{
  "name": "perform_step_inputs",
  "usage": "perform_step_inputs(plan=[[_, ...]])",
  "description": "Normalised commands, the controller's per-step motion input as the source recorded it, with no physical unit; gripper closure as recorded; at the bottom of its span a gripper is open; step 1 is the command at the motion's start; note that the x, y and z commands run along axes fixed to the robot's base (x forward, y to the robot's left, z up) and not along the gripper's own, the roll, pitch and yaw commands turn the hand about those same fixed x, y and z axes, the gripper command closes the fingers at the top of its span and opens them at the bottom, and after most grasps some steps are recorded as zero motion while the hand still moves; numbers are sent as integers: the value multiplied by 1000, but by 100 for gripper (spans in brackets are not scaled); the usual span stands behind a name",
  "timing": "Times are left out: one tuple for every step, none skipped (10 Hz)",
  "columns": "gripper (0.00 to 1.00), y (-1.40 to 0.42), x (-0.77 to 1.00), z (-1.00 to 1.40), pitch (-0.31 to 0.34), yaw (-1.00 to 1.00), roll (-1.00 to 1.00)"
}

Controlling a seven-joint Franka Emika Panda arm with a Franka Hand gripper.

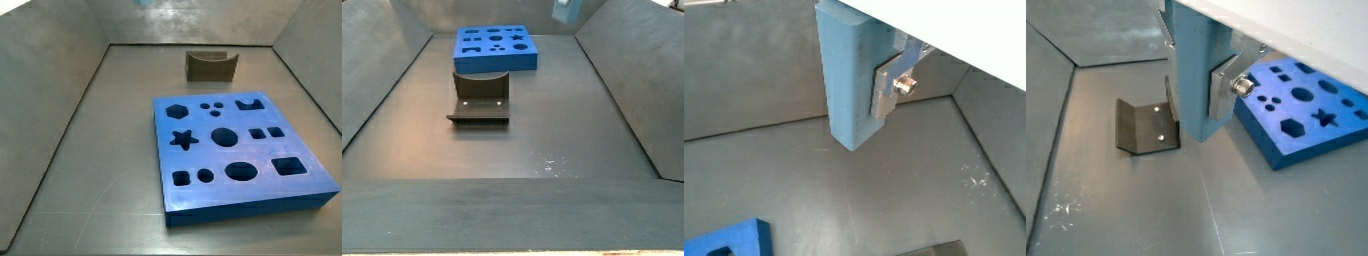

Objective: Pick up the rectangle object. Move to above the board. Insert the rectangle object.
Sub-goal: Move to above the board.

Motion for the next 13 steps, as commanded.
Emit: perform_step_inputs(plan=[[100,-33,4,447,147,76,236],[100,-28,5,297,145,76,239],[100,-1000,237,-247,207,-1000,77],[100,-1000,246,-273,205,-1000,75],[100,-1000,271,-281,213,-1000,69],[100,-1000,285,-282,222,-1000,56],[100,-1000,279,-277,227,-1000,63],[100,-1000,289,-279,236,-1000,76],[100,-1000,314,-287,259,-1000,82],[100,-1000,329,-286,284,-1000,102],[100,-1000,359,-293,331,-1000,132],[100,-640,262,-180,385,-627,142],[100,-387,182,-91,338,-397,109]])
